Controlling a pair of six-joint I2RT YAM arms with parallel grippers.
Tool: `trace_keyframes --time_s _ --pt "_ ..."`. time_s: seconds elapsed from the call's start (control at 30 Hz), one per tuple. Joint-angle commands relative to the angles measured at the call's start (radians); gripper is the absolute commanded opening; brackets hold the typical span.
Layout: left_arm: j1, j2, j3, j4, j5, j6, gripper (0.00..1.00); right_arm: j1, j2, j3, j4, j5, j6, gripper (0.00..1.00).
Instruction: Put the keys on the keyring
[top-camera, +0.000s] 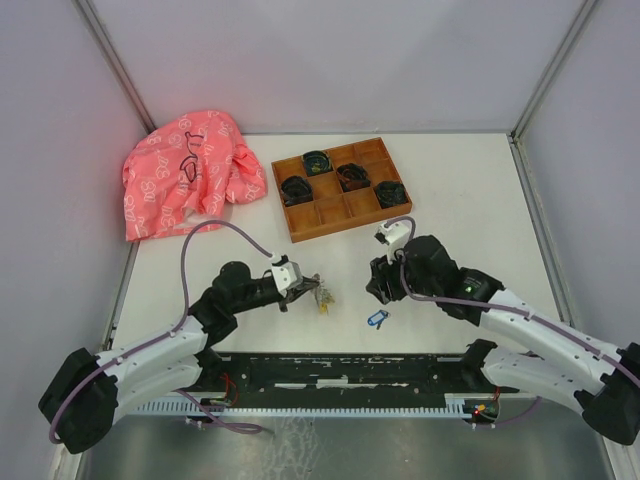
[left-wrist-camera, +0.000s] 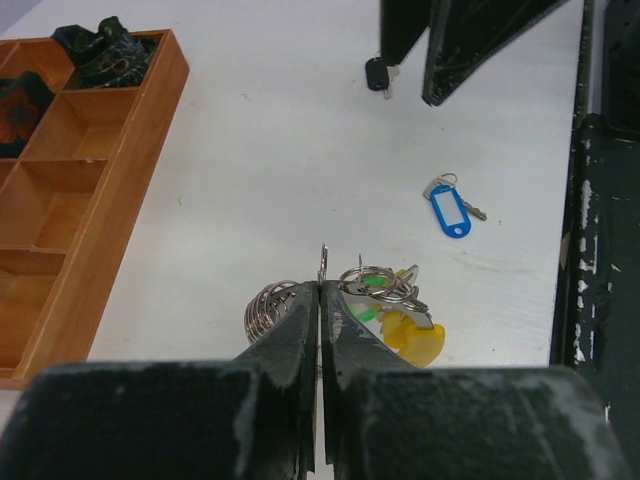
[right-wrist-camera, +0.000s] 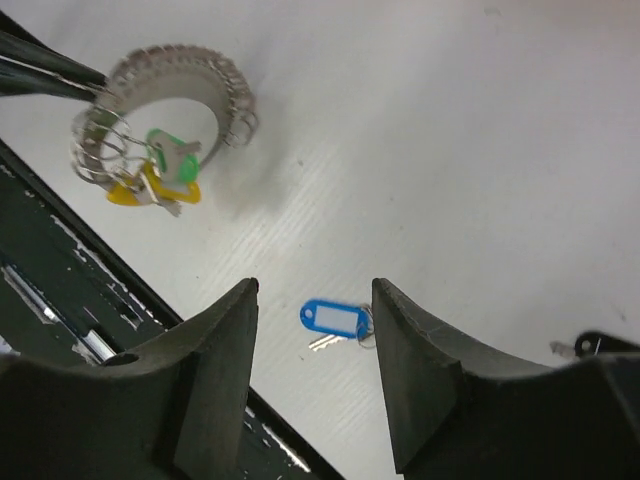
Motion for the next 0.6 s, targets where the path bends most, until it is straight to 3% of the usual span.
trace_keyframes --time_s 0.0,0.27,0.57 --pt "0.006 0.001 0.073 -0.006 -0.080 -0.070 0.03 0.001 0.056 0.051 -0.214 0.154 0.187 0.57" --pt "0.006 0.014 0.116 -0.106 -0.164 -0.068 0.03 0.006 0.192 0.014 -0.259 0.226 0.404 0.56" --pt "0.006 0.047 0.162 -0.185 -0.173 -0.043 0.03 0.006 0.266 -0.071 -0.187 0.210 0.574 0.51"
